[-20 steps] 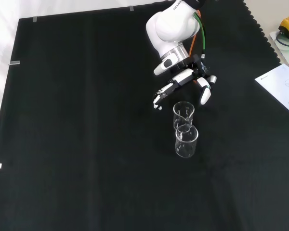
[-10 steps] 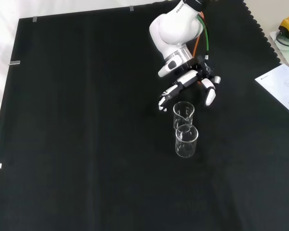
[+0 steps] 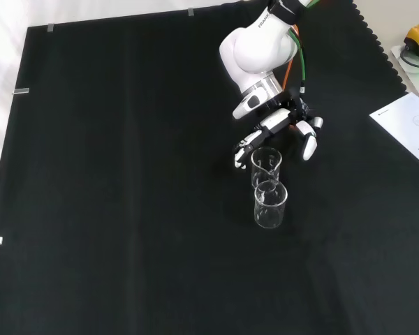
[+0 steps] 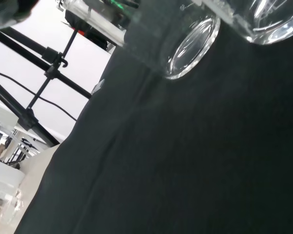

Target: Pick up the beaker on the right.

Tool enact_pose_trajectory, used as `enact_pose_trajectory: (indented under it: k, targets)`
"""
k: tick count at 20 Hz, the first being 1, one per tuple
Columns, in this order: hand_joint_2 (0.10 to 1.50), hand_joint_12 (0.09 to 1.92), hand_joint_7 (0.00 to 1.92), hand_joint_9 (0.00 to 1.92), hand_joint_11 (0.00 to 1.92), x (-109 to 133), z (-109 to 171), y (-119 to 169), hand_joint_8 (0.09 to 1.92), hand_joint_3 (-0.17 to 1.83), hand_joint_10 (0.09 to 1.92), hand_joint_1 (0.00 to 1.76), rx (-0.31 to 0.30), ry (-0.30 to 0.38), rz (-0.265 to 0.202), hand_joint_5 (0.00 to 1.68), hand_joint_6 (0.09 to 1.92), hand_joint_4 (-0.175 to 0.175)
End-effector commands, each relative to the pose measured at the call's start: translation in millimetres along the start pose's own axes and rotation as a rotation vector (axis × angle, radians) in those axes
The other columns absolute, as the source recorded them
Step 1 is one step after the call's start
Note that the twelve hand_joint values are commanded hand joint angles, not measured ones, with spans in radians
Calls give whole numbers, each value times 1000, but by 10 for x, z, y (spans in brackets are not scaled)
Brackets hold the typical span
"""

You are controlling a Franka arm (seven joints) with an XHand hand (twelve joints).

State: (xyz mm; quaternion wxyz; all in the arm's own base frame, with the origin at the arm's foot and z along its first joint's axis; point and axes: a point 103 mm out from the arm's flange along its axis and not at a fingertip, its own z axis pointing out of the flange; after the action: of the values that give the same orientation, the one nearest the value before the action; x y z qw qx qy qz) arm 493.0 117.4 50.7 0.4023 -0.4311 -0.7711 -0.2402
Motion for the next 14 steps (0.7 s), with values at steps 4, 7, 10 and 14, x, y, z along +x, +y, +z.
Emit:
enact_pose_trajectory:
  k: [4,7,10,14]
  targets:
    - [299,1284,0,0,0,33,67,41,461,886,797,660,28,-26,6,0,87,-123]
    - [296,1312,0,0,0,50,76,51,512,886,848,661,29,-41,11,1,87,-131]
    - [283,1427,1,65,0,56,100,55,759,903,963,665,36,-53,26,34,87,-150]
    - [279,1467,106,189,114,58,99,77,929,912,991,695,19,-50,23,141,87,-172]
